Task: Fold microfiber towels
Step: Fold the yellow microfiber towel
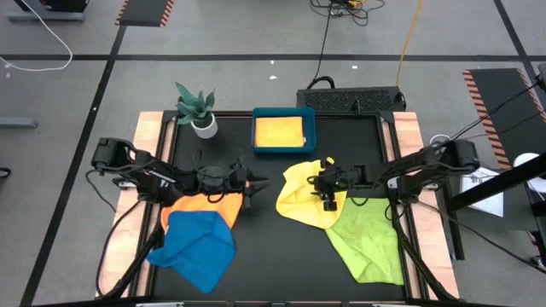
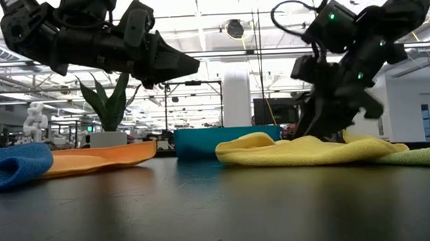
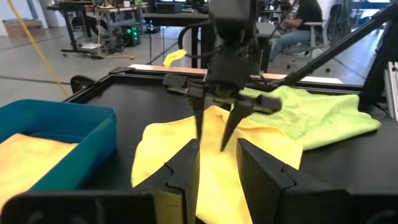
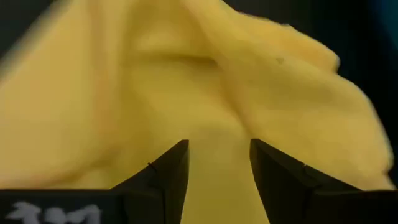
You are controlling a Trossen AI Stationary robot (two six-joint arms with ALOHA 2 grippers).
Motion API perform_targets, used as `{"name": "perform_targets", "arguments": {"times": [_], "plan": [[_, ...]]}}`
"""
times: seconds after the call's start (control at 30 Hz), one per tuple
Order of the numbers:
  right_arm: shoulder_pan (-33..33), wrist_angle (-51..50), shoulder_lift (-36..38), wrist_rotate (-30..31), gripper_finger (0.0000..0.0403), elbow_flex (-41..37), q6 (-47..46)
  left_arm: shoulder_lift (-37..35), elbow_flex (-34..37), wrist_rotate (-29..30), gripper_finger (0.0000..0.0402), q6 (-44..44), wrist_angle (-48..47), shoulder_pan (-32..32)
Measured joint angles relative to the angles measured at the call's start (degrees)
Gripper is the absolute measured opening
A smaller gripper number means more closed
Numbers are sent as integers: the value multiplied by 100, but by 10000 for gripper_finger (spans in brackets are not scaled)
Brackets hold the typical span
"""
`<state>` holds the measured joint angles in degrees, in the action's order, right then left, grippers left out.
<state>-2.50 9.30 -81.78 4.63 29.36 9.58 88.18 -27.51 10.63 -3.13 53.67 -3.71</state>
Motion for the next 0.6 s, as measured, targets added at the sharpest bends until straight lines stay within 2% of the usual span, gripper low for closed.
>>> {"name": "perform_targets", "arguments": {"times": [0.13,0.23,0.43,0.6], "plan": [[51,395,-334,848,174,-2,161,0,-25,81,106,-3,-11,-40],[34,423,-401,1147,177,-2,224,152,-210,98,106,9,-5,-82],[-14,399,-405,1201,172,-2,219,961,-890,96,106,325,-70,-135],[-14,397,-405,1204,143,0,208,1473,-1432,96,106,338,-549,-69]]}}
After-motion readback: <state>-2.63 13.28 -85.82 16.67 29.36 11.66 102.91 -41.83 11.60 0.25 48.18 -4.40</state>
